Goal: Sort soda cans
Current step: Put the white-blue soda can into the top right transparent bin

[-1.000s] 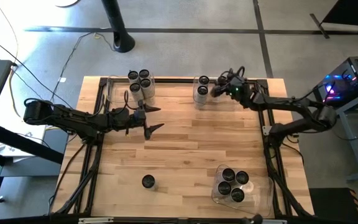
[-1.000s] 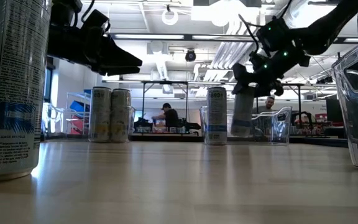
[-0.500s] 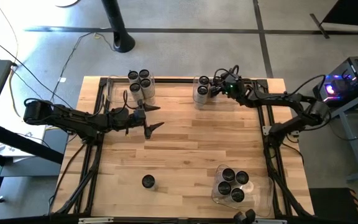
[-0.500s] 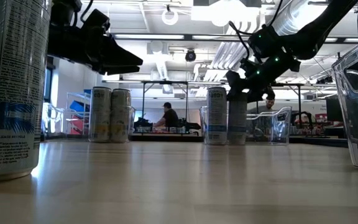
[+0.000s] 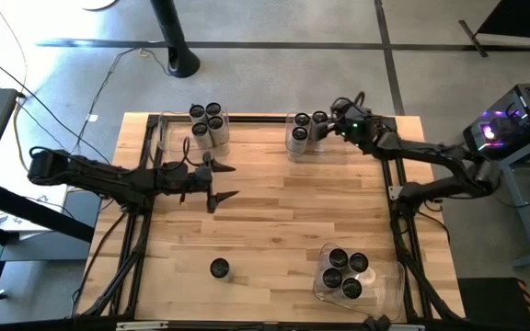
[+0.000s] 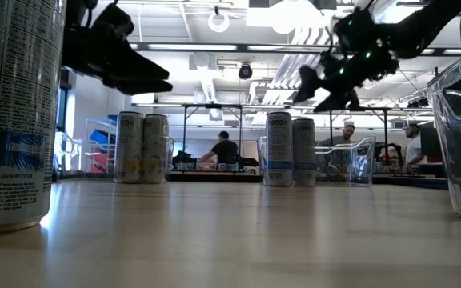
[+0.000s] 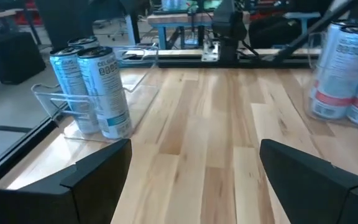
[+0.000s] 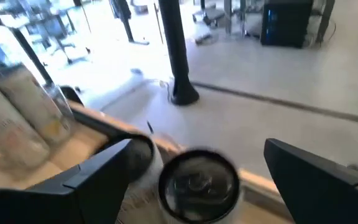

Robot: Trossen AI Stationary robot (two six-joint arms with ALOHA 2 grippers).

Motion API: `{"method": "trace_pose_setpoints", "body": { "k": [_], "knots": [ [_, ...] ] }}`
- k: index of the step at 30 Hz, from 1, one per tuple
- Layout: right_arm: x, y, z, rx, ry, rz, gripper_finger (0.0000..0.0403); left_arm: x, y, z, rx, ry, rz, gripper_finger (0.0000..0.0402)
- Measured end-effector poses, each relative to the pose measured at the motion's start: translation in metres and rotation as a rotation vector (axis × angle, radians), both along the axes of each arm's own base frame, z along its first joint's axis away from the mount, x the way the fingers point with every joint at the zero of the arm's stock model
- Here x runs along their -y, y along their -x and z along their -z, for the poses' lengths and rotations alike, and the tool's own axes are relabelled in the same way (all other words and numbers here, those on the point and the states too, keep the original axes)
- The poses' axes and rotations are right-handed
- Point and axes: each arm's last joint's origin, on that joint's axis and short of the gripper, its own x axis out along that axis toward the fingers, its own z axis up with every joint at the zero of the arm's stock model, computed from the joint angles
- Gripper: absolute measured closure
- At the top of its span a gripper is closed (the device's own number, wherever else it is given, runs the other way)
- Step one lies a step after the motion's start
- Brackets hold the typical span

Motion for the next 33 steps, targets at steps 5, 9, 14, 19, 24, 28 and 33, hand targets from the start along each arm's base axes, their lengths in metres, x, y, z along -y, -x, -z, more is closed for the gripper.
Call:
{"method": "trace_pose_setpoints", "body": {
  "k": [5,9,14,19,24,28,33],
  "knots": [
    [-0.034,0.004,-0.029,0.06,0.073,-0.021,0.0047,0.003,0.019,-0.008,-0.147,-0.128,-0.061,0.0051],
    [-0.085,-0.016,-0.034,0.082,0.103,-0.158,0.0046,0.005,0.033,-0.026,-0.287,-0.182,-0.163,0.0051],
    [-0.162,-0.039,-0.033,0.157,0.138,-0.337,0.0046,0.028,0.048,-0.046,-0.26,-0.171,-0.143,0.0051],
    [-0.235,-0.054,-0.02,0.228,0.183,-0.555,0.0045,0.064,0.06,-0.041,-0.206,-0.187,-0.125,0.0051],
    [-0.29,-0.077,-0.006,0.259,0.184,-0.644,0.0045,0.1,0.073,-0.034,-0.148,-0.119,-0.04,0.0051],
    [-0.321,-0.116,0.005,0.209,0.193,-0.682,0.0045,0.122,0.087,-0.037,-0.162,-0.107,0.075,0.0051],
    [-0.344,-0.172,0.021,0.141,0.191,-0.794,0.0045,0.132,0.099,-0.039,-0.31,0.046,0.17,0.0051]
  ]
}}
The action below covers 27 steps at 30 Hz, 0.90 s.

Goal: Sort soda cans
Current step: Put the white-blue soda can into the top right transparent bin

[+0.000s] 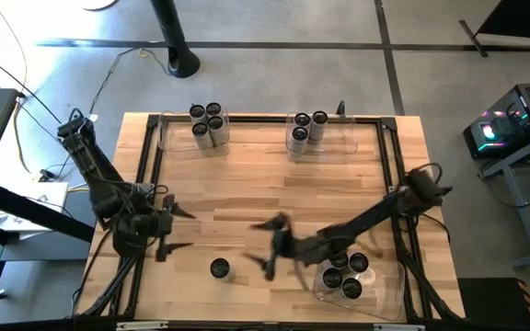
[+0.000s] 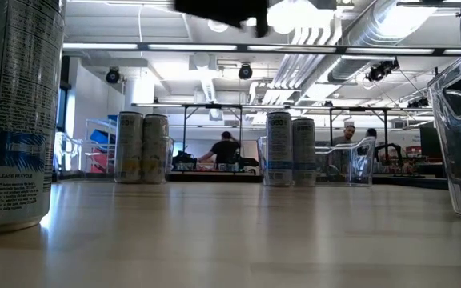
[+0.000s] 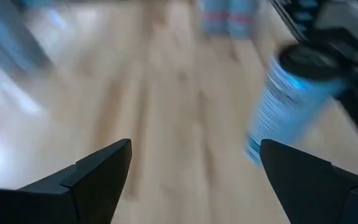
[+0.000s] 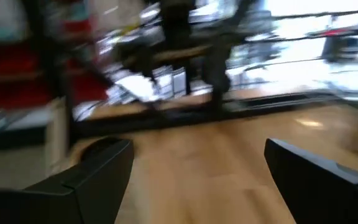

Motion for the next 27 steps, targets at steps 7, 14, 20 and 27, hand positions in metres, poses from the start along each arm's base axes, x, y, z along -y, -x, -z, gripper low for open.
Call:
{"method": "trace_pose_setpoints", "body": {
  "k": [7,14,20,27],
  "knots": [
    [-0.027,-0.053,0.01,-0.179,0.035,-0.246,0.0045,0.023,0.003,0.025,-0.161,0.191,0.087,0.0051],
    [-0.041,-0.08,0.024,-0.295,0.07,-0.225,0.0045,0.049,-0.012,0.056,0.03,0.156,0.018,0.0051],
    [-0.044,-0.091,0.035,-0.293,0.038,-0.197,0.0047,0.063,-0.03,0.075,0.121,0.142,-0.065,0.0051],
    [-0.047,-0.085,0.032,-0.262,0.057,0.011,0.0154,0.066,-0.041,0.079,0.144,0.185,-0.121,0.0051]
  ]
}}
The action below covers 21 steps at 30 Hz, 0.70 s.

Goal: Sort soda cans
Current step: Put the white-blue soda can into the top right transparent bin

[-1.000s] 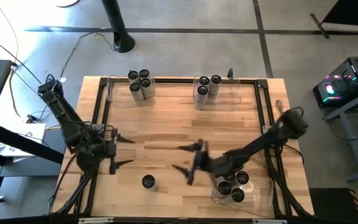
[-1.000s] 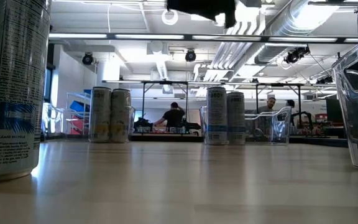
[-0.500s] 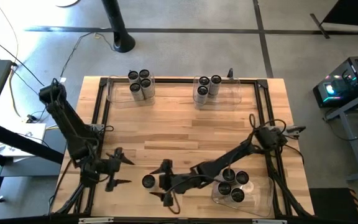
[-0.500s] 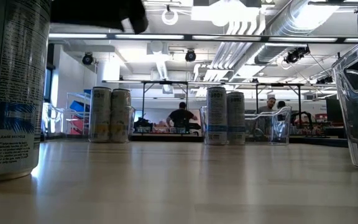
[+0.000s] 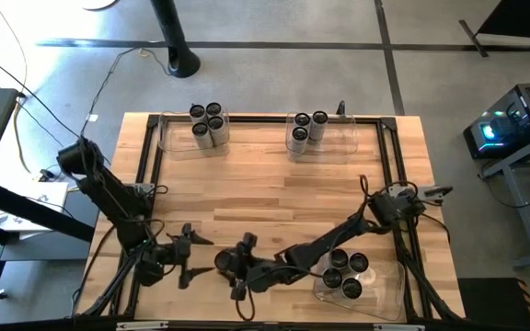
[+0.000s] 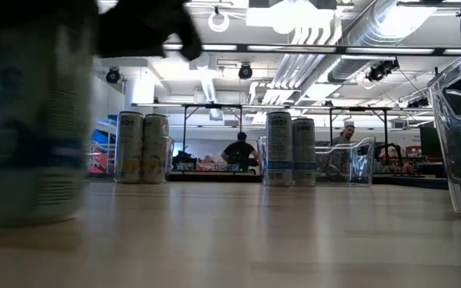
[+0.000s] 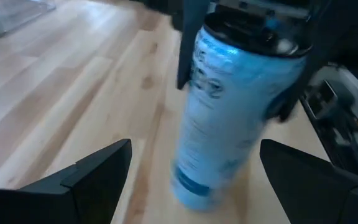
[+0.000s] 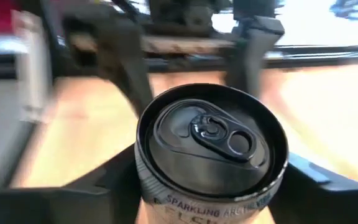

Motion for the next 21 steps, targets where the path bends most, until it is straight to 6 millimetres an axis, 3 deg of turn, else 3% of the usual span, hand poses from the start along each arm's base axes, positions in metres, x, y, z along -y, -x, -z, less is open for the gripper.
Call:
{"method": "trace_pose_setpoints", "body": {
  "k": [3,5,8,10,12,15,18,21],
  "knots": [
    [0.003,0.007,-0.014,-0.027,0.073,0.093,0.017,-0.005,0.004,-0.007,0.018,0.004,-0.047,0.0051],
    [0.009,0.018,-0.036,-0.05,0.132,0.171,0.017,-0.009,0.006,-0.011,0.018,0.004,-0.063,0.0051],
    [0.029,0.046,-0.09,-0.044,0.239,0.37,0.017,-0.015,0.009,-0.015,0.013,-0.008,-0.077,0.0051],
    [0.054,0.069,-0.128,-0.066,0.291,0.468,0.017,-0.017,0.01,-0.016,0.012,-0.012,-0.09,0.0051],
    [0.08,0.093,-0.152,-0.106,0.302,0.54,0.017,-0.017,0.011,-0.015,0.007,-0.011,-0.093,0.0051],
    [0.121,0.132,-0.162,-0.211,0.334,0.672,0.017,-0.017,0.011,-0.011,-0.012,-0.027,-0.09,0.0051],
    [0.161,0.173,-0.166,-0.183,0.246,0.873,0.017,-0.018,0.011,-0.007,-0.027,-0.042,-0.105,0.0051],
    [0.19,0.196,-0.148,-0.115,0.224,1.022,0.017,-0.018,0.011,-0.003,-0.035,-0.05,-0.117,0.0051]
  ]
}}
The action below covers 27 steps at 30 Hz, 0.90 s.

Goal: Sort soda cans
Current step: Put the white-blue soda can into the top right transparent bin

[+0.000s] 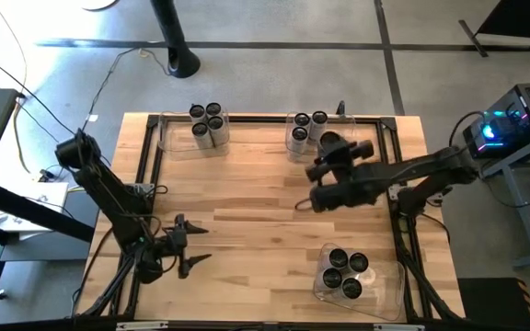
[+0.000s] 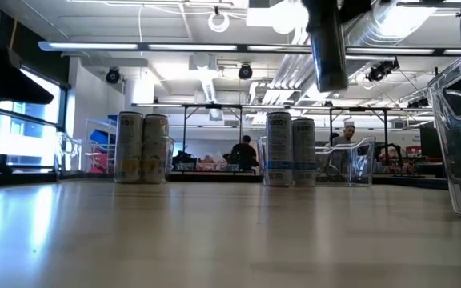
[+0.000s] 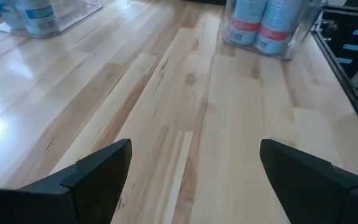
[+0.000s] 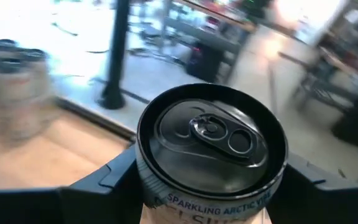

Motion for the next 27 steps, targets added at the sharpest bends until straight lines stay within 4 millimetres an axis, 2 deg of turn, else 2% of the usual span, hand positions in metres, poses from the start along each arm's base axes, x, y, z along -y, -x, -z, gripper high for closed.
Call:
{"method": "trace_pose_setpoints", "body": {
  "k": [3,6,10,14,19,23,27],
  "knots": [
    [0.024,0.006,0.032,0.058,-0.036,0.092,0.017,0.001,-0.001,0.003,-0.006,0.002,-0.008,0.0051],
    [0.048,0.012,0.052,0.103,-0.037,0.158,0.017,0.001,-0.001,0.005,-0.014,0.001,-0.004,0.0051],
    [0.071,0.012,0.083,0.07,-0.054,0.187,0.017,0.001,-0.001,0.005,-0.017,0.004,-0.003,0.0051],
    [0.089,0.005,0.09,0.113,-0.05,0.176,0.017,0.0,-0.002,0.005,-0.015,0.008,-0.01,0.0051],
    [0.108,-0.003,0.1,0.143,-0.085,0.053,0.017,-0.001,-0.005,0.004,-0.007,0.019,-0.023,0.0051],
    [0.118,0.001,0.115,0.173,-0.102,0.034,0.017,-0.001,-0.006,0.003,0.001,0.03,-0.027,0.0051],
    [0.119,0.009,0.131,0.221,-0.126,0.048,0.017,0.0,-0.006,0.003,0.005,0.036,-0.027,0.0051]
  ]
}}
